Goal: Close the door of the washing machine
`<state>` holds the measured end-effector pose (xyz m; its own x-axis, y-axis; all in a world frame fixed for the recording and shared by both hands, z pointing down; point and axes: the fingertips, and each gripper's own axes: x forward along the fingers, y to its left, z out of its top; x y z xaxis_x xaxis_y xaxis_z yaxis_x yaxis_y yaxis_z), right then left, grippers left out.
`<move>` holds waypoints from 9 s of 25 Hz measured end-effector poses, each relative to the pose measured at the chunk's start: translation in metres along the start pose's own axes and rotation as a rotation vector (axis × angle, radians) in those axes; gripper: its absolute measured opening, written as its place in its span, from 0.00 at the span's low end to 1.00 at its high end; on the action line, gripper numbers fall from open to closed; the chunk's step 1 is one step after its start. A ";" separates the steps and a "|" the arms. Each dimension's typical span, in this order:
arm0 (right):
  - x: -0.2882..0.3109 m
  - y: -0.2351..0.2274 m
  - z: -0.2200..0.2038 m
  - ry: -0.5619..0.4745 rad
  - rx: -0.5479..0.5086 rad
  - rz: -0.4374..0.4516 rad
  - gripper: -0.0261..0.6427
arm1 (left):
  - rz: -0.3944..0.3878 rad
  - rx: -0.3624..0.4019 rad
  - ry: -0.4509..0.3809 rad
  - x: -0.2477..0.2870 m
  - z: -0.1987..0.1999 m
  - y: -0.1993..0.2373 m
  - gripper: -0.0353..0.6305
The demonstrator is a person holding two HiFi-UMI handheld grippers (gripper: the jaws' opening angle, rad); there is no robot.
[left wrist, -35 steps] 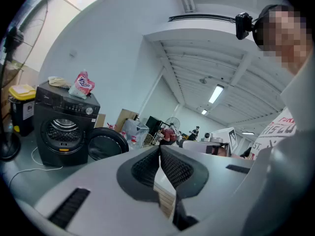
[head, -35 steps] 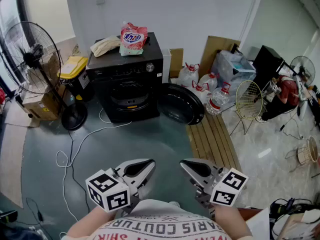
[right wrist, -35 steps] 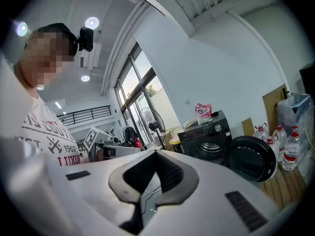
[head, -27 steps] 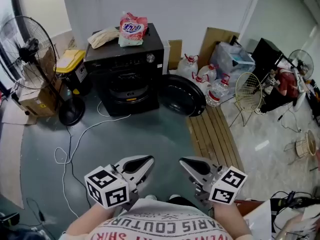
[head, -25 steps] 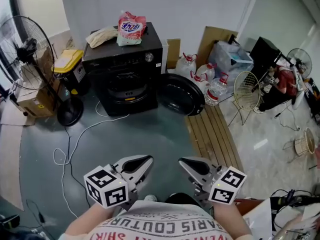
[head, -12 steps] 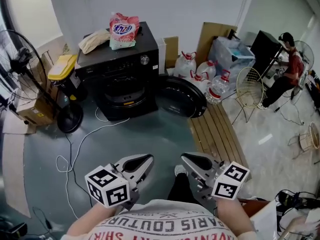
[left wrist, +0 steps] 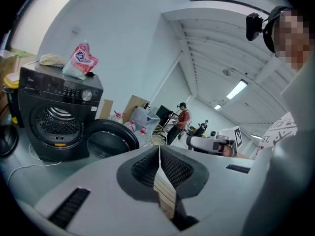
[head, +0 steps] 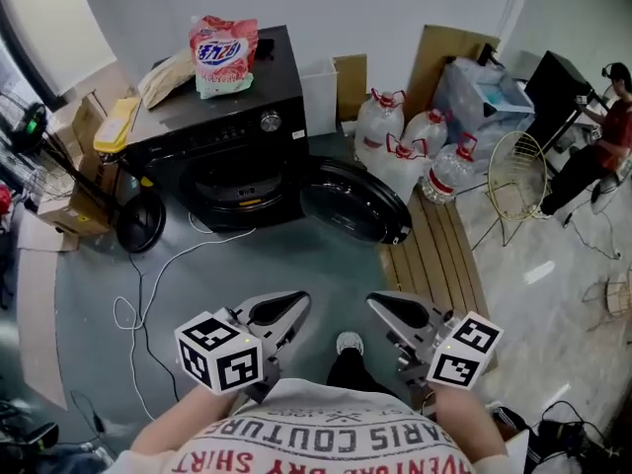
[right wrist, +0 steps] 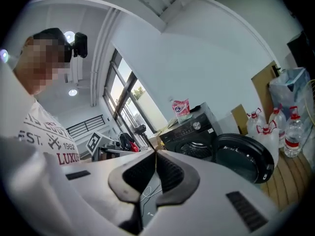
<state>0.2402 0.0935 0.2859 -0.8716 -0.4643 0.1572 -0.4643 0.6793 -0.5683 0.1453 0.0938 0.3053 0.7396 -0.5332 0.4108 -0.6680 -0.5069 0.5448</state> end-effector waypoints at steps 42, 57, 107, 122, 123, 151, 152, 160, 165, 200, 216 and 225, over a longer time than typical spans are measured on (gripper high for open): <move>0.059 -0.466 -0.027 0.517 -0.026 -0.509 0.07 | 0.190 -0.160 0.197 0.229 0.055 0.205 0.10; 0.069 -0.492 -0.057 0.583 -0.123 -0.537 0.07 | 0.253 -0.226 0.258 0.218 0.007 0.225 0.10; 0.147 -0.309 -0.184 0.737 -0.139 -0.292 0.07 | 0.467 -0.363 0.024 0.019 -0.074 0.218 0.10; 0.210 -0.240 -0.222 0.718 -0.092 -0.317 0.07 | 0.486 -0.382 0.016 -0.080 -0.092 0.268 0.10; 0.217 -0.237 -0.225 0.720 -0.092 -0.315 0.07 | 0.489 -0.386 0.015 -0.086 -0.093 0.272 0.10; 0.433 -0.155 -0.251 0.700 -0.155 -0.235 0.07 | 0.612 -0.430 -0.066 -0.257 -0.103 0.397 0.10; 0.440 -0.154 -0.249 0.695 -0.154 -0.230 0.07 | 0.620 -0.435 -0.072 -0.262 -0.103 0.399 0.10; 0.494 -0.155 -0.230 0.681 -0.191 -0.196 0.07 | 0.678 -0.492 -0.103 -0.290 -0.113 0.409 0.10; 0.521 -0.163 -0.225 0.679 -0.192 -0.191 0.07 | 0.724 -0.540 -0.108 -0.301 -0.115 0.425 0.10; 0.643 -0.230 -0.170 0.521 -0.121 -0.363 0.07 | 0.868 -0.768 -0.249 -0.317 -0.065 0.536 0.10; 0.689 -0.184 -0.159 0.493 -0.179 -0.198 0.07 | 0.850 -0.763 -0.225 -0.316 -0.070 0.546 0.10; 0.665 -0.192 -0.145 0.555 -0.182 -0.229 0.07 | 0.826 -0.729 -0.258 -0.325 -0.068 0.520 0.10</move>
<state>-0.2729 -0.2630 0.6161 -0.6755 -0.2788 0.6826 -0.6260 0.7061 -0.3311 -0.4369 0.0496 0.5053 -0.0018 -0.6884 0.7253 -0.6745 0.5363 0.5073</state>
